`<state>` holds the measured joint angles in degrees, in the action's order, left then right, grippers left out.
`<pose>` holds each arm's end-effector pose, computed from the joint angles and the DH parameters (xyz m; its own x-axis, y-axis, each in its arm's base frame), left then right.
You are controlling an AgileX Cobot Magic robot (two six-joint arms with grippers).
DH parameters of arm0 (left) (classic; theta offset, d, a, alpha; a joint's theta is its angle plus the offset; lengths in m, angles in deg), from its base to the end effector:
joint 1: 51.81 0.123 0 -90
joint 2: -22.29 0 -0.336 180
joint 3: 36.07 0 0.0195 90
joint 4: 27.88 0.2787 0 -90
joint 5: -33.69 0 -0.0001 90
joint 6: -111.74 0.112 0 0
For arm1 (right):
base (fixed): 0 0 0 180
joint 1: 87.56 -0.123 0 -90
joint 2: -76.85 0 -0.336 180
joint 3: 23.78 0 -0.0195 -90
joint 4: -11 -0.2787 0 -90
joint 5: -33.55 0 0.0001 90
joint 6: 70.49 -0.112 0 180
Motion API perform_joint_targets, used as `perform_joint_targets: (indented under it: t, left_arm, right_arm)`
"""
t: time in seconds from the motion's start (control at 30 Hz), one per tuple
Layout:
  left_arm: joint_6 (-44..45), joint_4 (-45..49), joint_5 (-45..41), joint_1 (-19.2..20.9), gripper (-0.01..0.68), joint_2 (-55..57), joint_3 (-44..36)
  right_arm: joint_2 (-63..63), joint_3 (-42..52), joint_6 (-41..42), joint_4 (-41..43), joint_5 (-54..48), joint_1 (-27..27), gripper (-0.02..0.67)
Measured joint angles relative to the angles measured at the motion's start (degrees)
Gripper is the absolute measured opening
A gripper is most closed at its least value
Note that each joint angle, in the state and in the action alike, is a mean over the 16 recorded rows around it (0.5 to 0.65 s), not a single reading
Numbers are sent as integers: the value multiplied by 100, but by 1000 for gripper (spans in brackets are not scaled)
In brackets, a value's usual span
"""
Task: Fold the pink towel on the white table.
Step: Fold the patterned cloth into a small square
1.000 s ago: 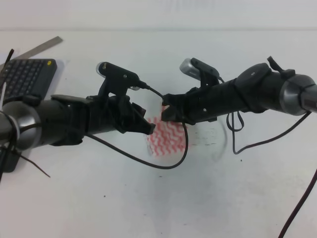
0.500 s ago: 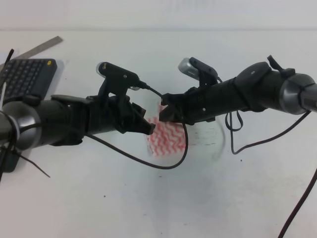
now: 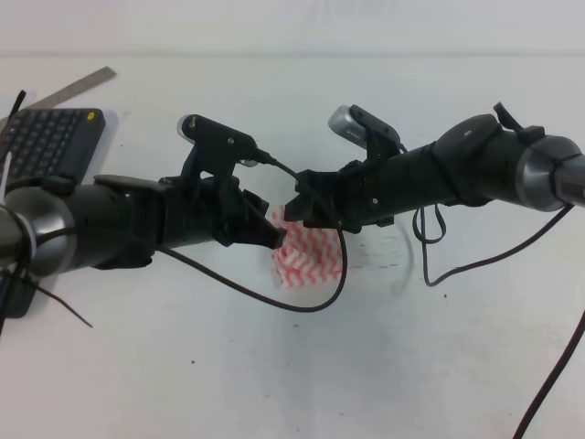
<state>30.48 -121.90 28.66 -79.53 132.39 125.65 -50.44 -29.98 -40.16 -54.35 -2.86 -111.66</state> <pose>0.3795 -0.2106 0.2121 -0.5005 0.3553 -0.7895 0.5673 0.8234 0.0109 0.4455 0.2656 0.1928 -0.9252 0.0470 -0.3766 -0.2422 0.6906 0.6814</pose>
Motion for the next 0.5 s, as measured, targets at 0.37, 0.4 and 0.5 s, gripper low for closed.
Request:
perform_joint_targets:
  t: [0.37, 0.4, 0.5]
  left_arm:
    - [4, 0, 3, 17, 9, -2, 4]
    - [4, 0, 0, 23, 9, 0, 4]
    - [4, -7, -4, 51, 9, 4, 6]
  right_arm:
    - [0, 1, 0, 66, -136, 0, 25]
    - [0, 1, 0, 89, -162, 0, 24]
    - [0, 1, 0, 163, -245, 0, 21]
